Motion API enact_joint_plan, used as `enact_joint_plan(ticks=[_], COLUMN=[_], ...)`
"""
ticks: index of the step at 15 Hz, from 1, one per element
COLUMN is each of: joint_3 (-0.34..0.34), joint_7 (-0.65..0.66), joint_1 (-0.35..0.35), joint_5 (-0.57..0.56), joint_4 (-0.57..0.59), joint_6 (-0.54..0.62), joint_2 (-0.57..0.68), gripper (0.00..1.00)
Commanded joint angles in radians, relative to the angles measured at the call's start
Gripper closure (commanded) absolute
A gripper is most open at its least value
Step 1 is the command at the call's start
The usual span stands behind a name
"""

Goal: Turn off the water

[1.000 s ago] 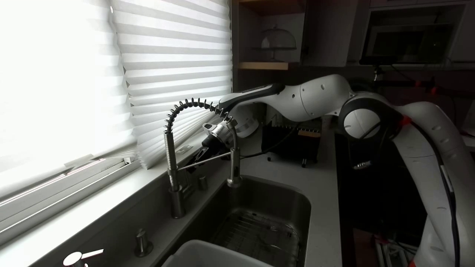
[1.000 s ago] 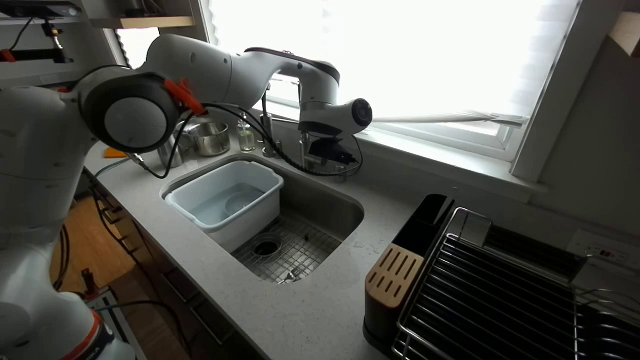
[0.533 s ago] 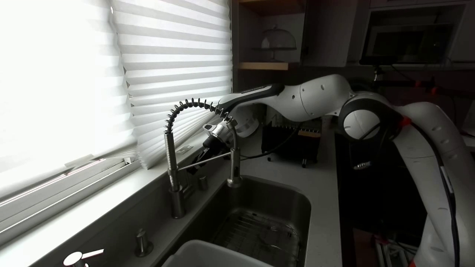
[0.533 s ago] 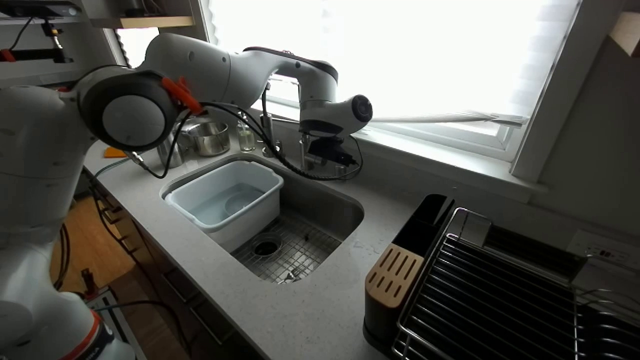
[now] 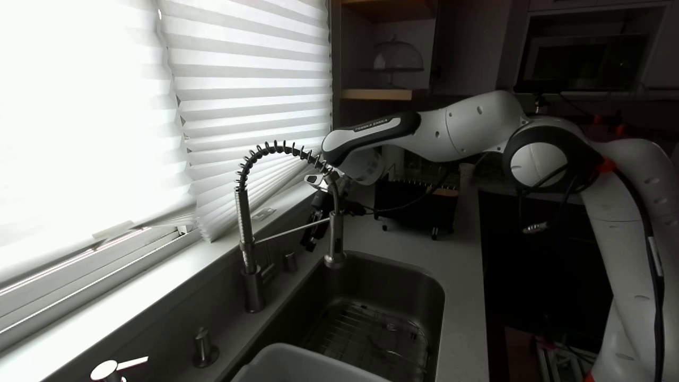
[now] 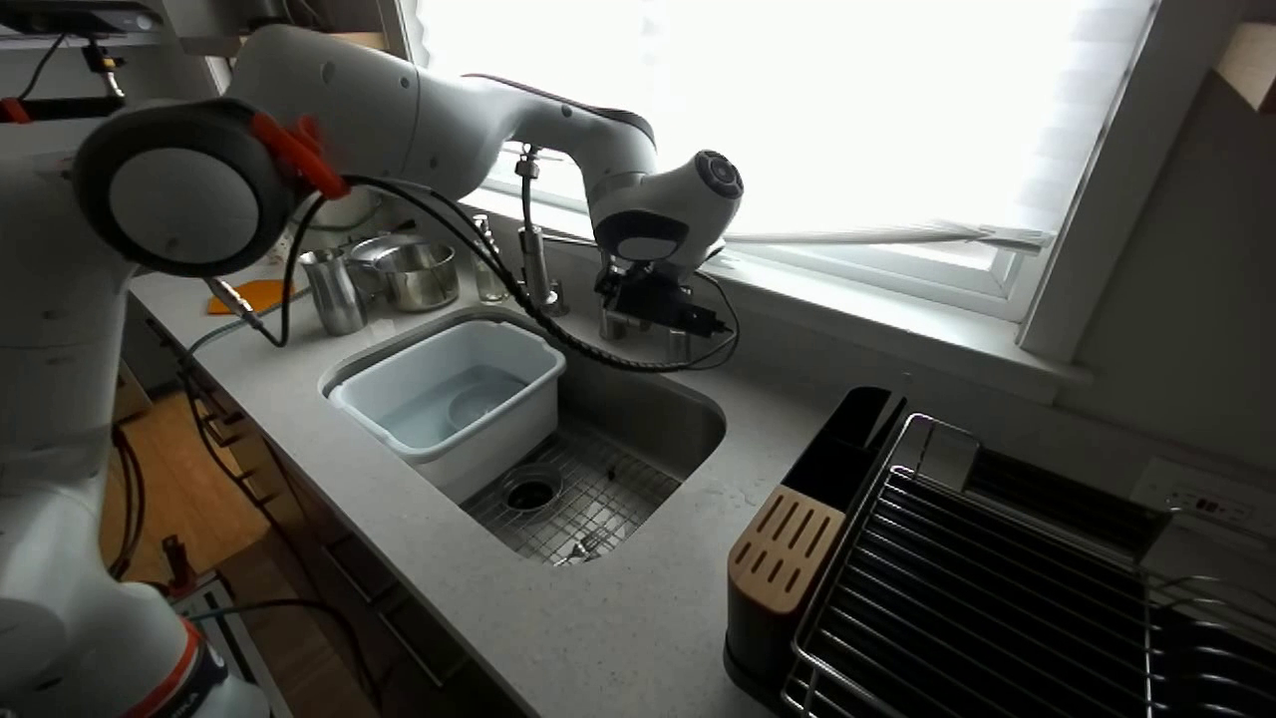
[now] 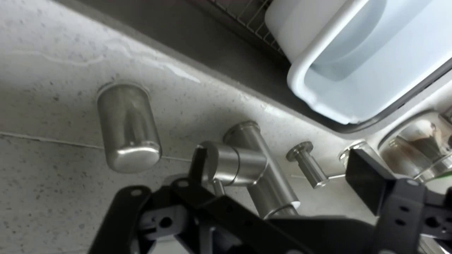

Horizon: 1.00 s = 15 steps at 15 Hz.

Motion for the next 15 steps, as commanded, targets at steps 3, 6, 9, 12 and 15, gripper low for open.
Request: enact_joint_plan(ticks=[3, 6, 9, 12, 15], joint_3=[-0.029, -0.037, -0.053, -0.084, -0.123], joint_7=[0.083, 0.105, 0.104, 0.089, 0.080], joint_1=[0.001, 0.000, 0.001, 0.001, 0.002], joint_5=[-0.196, -0.272, -0.311, -0.326, -0.342], joint_4=[-0.250, -0.364, -0.475, -0.566, -0.650], joint_6=[-0.025, -0.026, -0.021, -0.021, 0.000], joint_2=[-0.233, -0.344, -0.468, -0.582, -0.697], gripper=[0.00, 0.00, 0.00, 0.00, 0.00])
